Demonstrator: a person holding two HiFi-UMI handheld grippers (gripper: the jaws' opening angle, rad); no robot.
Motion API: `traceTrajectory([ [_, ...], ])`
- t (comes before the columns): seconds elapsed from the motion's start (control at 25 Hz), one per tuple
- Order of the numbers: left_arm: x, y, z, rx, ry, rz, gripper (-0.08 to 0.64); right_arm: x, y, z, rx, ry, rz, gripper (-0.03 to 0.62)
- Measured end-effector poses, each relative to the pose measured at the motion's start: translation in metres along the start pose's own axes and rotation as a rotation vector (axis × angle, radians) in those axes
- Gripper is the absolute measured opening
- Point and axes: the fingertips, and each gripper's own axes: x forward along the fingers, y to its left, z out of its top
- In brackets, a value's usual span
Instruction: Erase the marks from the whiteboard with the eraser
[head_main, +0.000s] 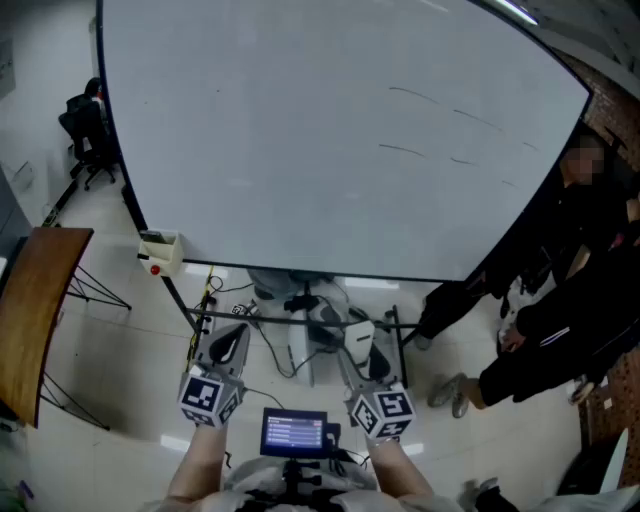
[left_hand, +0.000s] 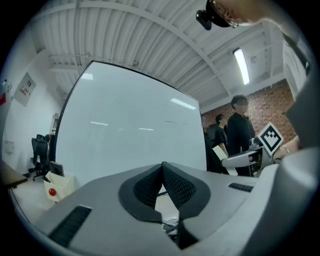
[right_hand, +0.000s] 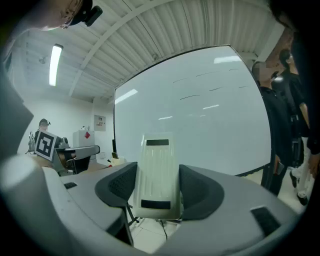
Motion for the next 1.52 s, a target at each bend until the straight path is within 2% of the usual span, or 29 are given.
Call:
traceTrajectory([
  [0.2, 0.040, 0.008, 0.015, 0.065, -0.017, 0.034, 0.006, 0.033, -0.038, 0.016, -0.007, -0.029, 0.035, 0.258],
  [0.48, 0.123, 0.008, 0.033, 0.122, -0.049, 0.088, 0.006, 0.085, -0.101, 0.054, -0.028, -0.059, 0.081, 0.258],
  [0.8, 0.187, -0.012, 0.036, 0.107, -0.038, 0.089, 0.006, 0.120, -0.157, 0.080, -0.038, -0.081, 0.103, 0.258],
  [0.92, 0.203, -0.017, 0.039, 0.101, -0.038, 0.070, 0.006, 0.125, -0.163, 0.085, -0.043, -0.086, 0.107, 0.258],
  [1.16, 0.221, -0.011, 0.045, 0.135, -0.058, 0.021, 0.006, 0.139, -0.161, 0.112, -0.056, -0.130, 0.066, 0.256],
  [1.28, 0.222, -0.005, 0.049, 0.130, -0.059, 0.000, 0.006, 0.155, -0.149, 0.158, -0.122, -0.203, 0.049, 0.255],
  [1.4, 0.219, 0.004, 0.051, 0.111, -0.056, -0.010, 0.006, 0.176, -0.126, 0.220, -0.257, -0.295, 0.045, 0.252],
  [1.52, 0.216, 0.016, 0.051, 0.097, -0.051, -0.008, 0.006, 0.199, -0.100, 0.266, -0.359, -0.343, 0.047, 0.252],
])
